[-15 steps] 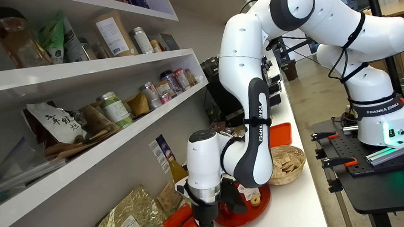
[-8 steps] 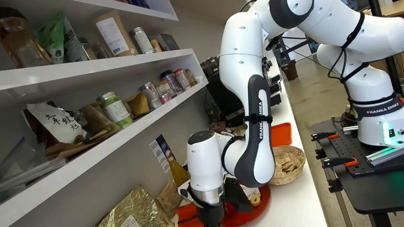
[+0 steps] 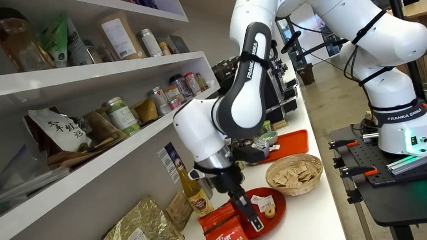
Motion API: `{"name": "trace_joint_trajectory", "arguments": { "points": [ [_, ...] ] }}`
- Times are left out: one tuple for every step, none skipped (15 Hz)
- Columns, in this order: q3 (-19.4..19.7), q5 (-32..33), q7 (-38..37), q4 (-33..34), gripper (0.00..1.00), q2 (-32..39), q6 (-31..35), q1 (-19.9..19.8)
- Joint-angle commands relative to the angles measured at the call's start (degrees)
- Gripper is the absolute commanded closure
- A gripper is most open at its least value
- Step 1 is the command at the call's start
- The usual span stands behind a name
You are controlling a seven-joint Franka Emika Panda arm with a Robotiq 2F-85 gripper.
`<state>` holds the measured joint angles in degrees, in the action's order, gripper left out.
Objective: Remove the orange packet from the shelf
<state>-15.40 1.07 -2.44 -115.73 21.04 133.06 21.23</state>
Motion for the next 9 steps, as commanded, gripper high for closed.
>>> {"name": "trace_joint_trajectory", "arguments": {
  "points": [
    [-0.85,-3.42,3.10,-3.41,0.00,-10.42,-13.15,-3.61],
    [-0.48,-3.39,2.80,-3.83,0.00,-12.67,-16.15,-4.01],
    [-0.22,-3.48,2.64,-4.18,0.00,-14.87,-19.26,-4.50],
    [-0.07,-3.73,2.66,-4.68,0.00,-16.83,-21.81,-4.99],
    [0.03,-4.35,2.26,-5.23,0.00,-18.98,-24.30,-5.39],
    [0.16,-4.47,1.85,-5.82,0.00,-20.69,-26.71,-5.64],
    [0.30,-4.73,1.12,-6.84,0.00,-23.15,-28.79,-5.86],
    [0.46,-5.64,0.35,-8.06,0.00,-25.46,-29.84,-6.12],
    [0.62,-6.02,-0.55,-9.38,0.00,-27.83,-30.61,-6.31]
  ]
}}
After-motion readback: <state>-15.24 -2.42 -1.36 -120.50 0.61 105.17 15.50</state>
